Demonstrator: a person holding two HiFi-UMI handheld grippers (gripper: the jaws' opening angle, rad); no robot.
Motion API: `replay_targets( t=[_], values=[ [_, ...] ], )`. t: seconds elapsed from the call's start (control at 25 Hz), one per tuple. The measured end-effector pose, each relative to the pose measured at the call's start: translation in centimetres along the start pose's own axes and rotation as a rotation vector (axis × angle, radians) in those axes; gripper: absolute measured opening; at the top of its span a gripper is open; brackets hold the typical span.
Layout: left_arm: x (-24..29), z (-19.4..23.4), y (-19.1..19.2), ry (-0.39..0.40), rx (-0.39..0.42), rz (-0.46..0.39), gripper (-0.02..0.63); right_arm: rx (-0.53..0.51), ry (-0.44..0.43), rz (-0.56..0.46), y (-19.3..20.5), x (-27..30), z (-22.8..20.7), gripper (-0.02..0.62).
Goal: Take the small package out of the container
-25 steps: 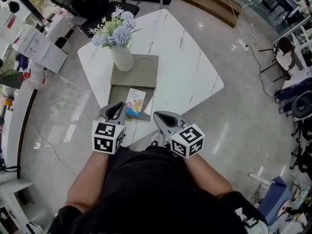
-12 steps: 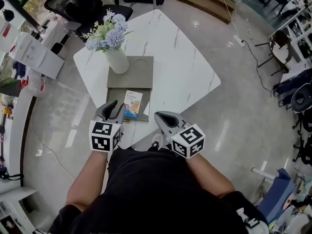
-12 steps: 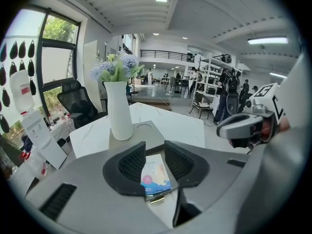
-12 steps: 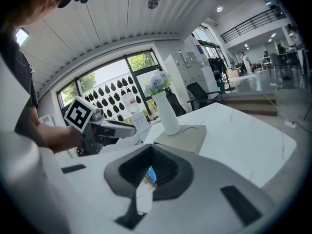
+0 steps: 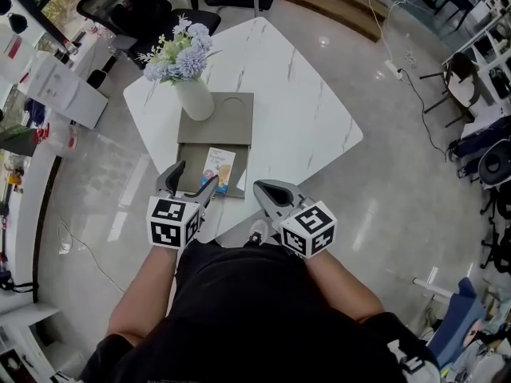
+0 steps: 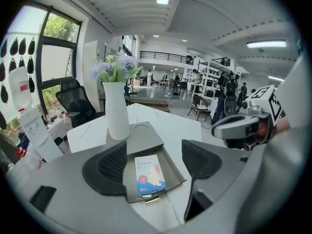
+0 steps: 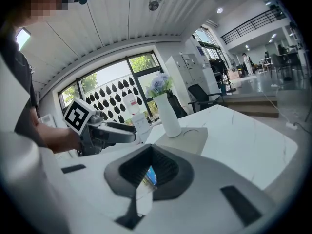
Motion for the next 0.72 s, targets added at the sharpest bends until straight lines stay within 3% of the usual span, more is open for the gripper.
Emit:
replay_targets(
  t=[0.28,0.52,0.72],
  values=[
    [1.6,-0.5,0.9,0.038,-0.027,0.079,0.382,0.005,0.011,0.002,0.1,-0.2,-0.4,0.0],
    [5.3,-0.2,2.8,0.038,-0.13,0.216,0.392,0.023,0.029,0.01,0.8,-0.5,-1.3,0.0],
    [8.8,-0.5,4.4,0.01,-0.098,0.311,0.399,0.039,0.047,0.018,1.4,-1.0,-1.8,0.0]
  ],
)
Point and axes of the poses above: the fingertips, and each gripper's own axes: x forward along the fingers, z to its left, y out of its underside, the point moved 10 cm from there along -x, backward along the fingers, and after that the axes turned 6 degrees about -y, right-handed, at the moved point
